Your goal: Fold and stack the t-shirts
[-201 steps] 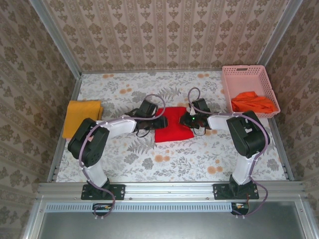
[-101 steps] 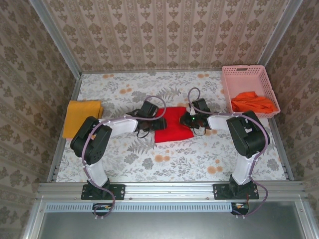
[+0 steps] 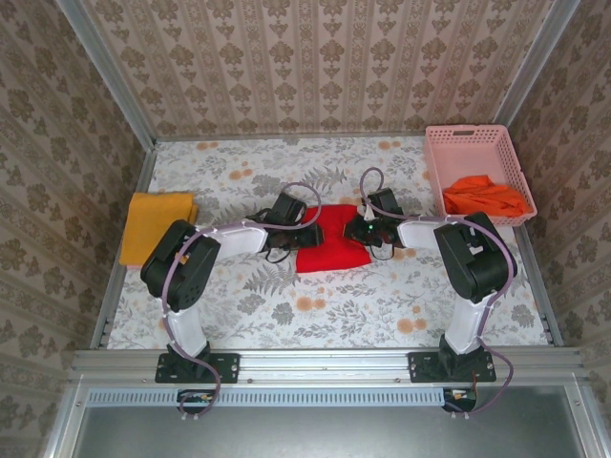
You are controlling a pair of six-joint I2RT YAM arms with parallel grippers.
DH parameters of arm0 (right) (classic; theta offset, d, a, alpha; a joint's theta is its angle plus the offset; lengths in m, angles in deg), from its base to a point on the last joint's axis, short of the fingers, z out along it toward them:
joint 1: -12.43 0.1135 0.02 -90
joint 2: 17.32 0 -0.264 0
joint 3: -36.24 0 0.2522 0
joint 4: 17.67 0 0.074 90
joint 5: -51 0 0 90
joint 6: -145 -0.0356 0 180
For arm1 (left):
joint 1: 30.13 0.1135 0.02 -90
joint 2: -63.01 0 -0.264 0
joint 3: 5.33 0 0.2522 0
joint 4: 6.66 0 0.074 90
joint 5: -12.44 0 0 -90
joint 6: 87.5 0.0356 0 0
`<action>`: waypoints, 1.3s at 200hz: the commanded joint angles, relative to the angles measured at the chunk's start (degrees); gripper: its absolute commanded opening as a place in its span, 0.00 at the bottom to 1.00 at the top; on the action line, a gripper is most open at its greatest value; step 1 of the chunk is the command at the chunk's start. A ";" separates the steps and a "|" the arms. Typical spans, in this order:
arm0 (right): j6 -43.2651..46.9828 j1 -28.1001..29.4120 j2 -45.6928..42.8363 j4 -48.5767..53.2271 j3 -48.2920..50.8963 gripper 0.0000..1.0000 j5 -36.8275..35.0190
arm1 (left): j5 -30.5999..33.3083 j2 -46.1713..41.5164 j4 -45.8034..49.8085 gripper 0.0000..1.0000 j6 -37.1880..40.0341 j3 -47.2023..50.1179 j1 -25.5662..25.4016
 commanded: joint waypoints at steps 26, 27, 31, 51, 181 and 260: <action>0.54 0.04 3.00 4.18 0.50 0.16 0.14 | -6.73 2.73 -10.18 0.43 -5.78 1.82 -0.41; 0.54 0.10 3.01 4.13 0.50 0.16 0.14 | -6.78 2.78 -10.27 0.42 -5.85 1.81 -0.46; 0.53 0.04 3.01 4.17 0.50 0.16 0.26 | -6.90 3.03 -10.67 0.40 -5.96 1.82 -0.40; 0.39 0.06 2.85 4.00 0.50 0.16 0.97 | -5.47 3.62 -10.82 0.09 -6.04 2.33 -0.24; 20.89 8.29 -25.05 -2.39 11.47 1.00 -9.14 | 11.59 -11.16 20.19 0.00 26.96 0.10 6.63; 31.47 20.39 -28.56 -7.67 8.41 1.00 -7.81 | 8.19 -27.42 25.22 0.00 45.61 4.42 23.91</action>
